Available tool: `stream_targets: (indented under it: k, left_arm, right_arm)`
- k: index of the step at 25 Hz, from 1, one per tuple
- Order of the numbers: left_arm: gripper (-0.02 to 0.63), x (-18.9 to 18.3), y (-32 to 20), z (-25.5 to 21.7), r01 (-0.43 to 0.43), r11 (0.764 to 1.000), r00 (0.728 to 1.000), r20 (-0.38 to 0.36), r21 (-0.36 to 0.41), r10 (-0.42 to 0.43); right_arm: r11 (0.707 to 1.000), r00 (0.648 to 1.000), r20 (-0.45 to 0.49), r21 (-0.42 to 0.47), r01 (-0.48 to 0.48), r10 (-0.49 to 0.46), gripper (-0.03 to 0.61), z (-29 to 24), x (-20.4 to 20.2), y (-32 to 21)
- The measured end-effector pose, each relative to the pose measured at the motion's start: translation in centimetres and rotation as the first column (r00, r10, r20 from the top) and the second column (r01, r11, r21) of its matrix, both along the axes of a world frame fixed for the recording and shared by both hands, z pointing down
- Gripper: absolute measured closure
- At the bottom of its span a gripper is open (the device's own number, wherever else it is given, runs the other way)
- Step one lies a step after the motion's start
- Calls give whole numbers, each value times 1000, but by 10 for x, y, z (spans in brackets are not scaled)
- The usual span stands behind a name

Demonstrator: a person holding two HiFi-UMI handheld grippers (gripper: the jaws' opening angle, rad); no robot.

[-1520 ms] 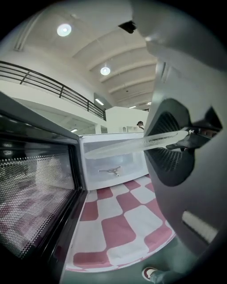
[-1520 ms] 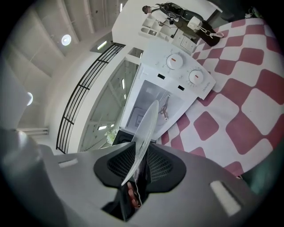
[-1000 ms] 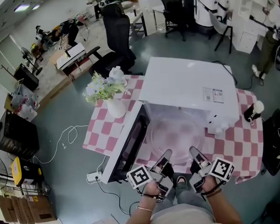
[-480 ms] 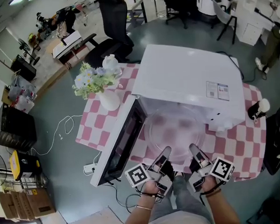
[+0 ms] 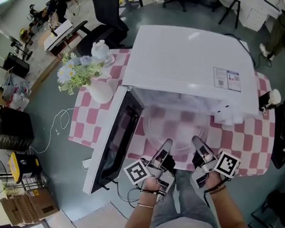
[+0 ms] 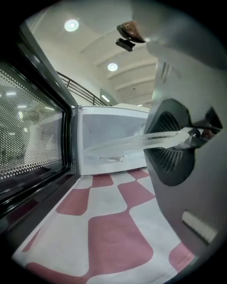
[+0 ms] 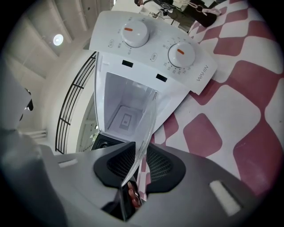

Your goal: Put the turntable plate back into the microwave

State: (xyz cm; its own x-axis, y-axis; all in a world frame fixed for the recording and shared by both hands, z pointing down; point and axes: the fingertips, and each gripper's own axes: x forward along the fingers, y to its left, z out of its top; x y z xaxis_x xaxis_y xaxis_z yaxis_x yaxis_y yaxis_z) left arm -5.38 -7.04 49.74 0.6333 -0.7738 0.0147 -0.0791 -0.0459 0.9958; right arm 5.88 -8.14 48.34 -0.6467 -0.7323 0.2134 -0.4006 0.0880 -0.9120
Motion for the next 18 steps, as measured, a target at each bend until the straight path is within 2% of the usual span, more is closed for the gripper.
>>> stream_targets:
  k: [7,12,18]
  left_arm:
    - [580,2,-10,0,9,1000,998,-58,-6,-10]
    - [581,5,-21,-1,5,1000,998,-69,2,-5]
    - [581,9,-29,-5,14,1000,993,-115,19,-11]
  right_arm:
    - [999,1000,-9,-21,-23,23,500,5,5,-7]
    - [999,999,-13,-31,-30,29,500,8,8,-16]
    - [1000,1000,-28,24,-10,11,500,-2,8,-25]
